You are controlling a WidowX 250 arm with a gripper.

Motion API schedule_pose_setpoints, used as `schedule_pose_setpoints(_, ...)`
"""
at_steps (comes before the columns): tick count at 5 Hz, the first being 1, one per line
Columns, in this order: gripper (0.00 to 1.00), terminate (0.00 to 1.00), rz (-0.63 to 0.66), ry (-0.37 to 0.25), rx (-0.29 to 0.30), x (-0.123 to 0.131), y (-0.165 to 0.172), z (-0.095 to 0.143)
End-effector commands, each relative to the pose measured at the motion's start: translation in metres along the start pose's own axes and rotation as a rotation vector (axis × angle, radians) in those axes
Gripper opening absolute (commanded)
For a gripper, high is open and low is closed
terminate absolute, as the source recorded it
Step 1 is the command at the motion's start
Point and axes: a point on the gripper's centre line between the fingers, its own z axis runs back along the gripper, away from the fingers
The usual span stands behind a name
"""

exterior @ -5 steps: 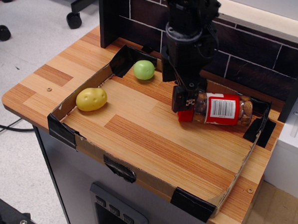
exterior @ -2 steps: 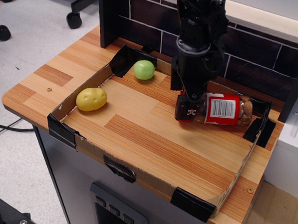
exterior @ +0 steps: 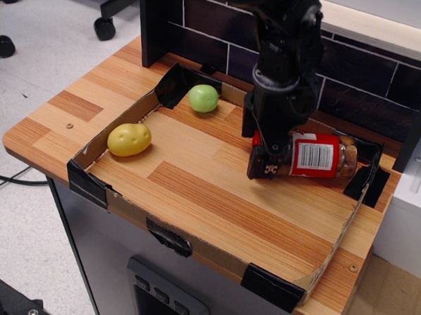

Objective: Upright basil bottle

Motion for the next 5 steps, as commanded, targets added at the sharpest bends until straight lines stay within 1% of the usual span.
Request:
schedule_pose_setpoints(1, 1.00, 0.00, -0.020, -0.003, 0.051, 0.010, 0.006, 0.006)
schedule_pose_setpoints(2, 1.00, 0.00, -0.029, 0.008, 0.057, 0.010, 0.005, 0.005)
schedule_pose_setpoints(3, 0.00, 0.00, -0.038, 0.008, 0.046, 0.006, 0.007, 0.011)
schedule_pose_setpoints(4, 0.00, 0.00, -0.037, 0.017, 0.041, 0.003, 0.008, 0.024)
schedule_pose_setpoints(5, 0.00, 0.00, -0.025, 0.005, 0.015, 0.001, 0.012, 0.051)
